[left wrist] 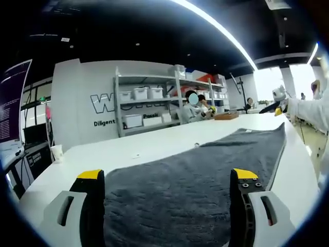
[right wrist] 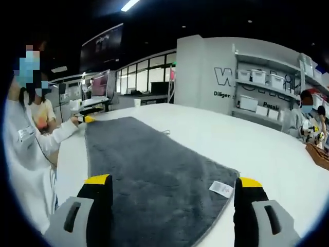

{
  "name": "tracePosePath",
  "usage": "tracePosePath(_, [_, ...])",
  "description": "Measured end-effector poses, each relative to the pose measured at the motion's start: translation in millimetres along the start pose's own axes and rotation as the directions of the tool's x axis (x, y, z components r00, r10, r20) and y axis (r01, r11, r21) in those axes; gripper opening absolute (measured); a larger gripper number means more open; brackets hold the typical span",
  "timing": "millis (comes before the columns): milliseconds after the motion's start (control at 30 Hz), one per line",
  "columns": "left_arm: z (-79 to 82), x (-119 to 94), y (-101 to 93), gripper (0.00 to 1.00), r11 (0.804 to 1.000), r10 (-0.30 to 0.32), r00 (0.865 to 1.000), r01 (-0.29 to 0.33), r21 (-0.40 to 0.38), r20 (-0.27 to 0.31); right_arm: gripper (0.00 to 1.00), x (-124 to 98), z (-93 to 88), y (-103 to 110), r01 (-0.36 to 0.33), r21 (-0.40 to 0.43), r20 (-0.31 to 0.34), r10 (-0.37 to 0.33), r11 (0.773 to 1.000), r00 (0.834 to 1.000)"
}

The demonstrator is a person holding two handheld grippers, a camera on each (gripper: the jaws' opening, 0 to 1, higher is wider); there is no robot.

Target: Open the folded towel by lifting each exposed corner and separating the folded layers until the towel lies flat within the target outline without major curled edges

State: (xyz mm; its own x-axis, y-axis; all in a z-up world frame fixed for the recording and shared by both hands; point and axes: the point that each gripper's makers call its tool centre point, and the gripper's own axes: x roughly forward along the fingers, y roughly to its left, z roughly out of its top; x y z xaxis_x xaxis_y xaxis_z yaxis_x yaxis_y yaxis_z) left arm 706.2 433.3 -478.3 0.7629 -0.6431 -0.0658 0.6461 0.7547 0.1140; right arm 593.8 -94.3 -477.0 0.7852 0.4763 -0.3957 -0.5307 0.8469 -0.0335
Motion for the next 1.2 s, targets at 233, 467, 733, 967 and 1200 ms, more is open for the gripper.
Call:
tracePosePath(233, [-3.6, 0.6, 2.9, 1.0, 1.0, 0.011, 1.0, -0.011, 0.002, -0.013, 0.93, 37.6, -21.1, -47.2, 0.043, 0.063, -0.095, -0.037, 0.997, 0.995])
tracePosePath(467, [-6.7, 0.6, 6.9, 1.0, 1.0, 0.024, 0.999, -0.024, 0.003, -0.024, 0.88, 75.6, -44.6, -87.8, 0.1, 0.112, -0.18, -0.079, 0.989, 0.981])
tracePosePath(733, [-9.5, 1.4, 10.8, 1.0, 0.999, 0.035, 0.999, -0.035, 0.0, -0.034, 0.74, 93.1, -53.6, -116.8, 0.172, 0.147, -0.206, -0.14, 0.974, 0.968])
tracePosePath(967, [-11.5, 2.8, 12.1, 1.0, 0.999, 0.039, 0.998, -0.039, -0.004, -0.041, 0.19, 91.3, -51.4, -139.0, 0.236, 0.166, -0.176, -0.207, 0.958, 0.962])
tracePosePath(1200, [-11.4, 3.6, 10.5, 1.0, 0.999, 0.036, 0.999, -0.036, -0.003, -0.041, 0.16, 93.6, -55.8, -141.6, 0.226, 0.194, -0.195, -0.189, 0.955, 0.962])
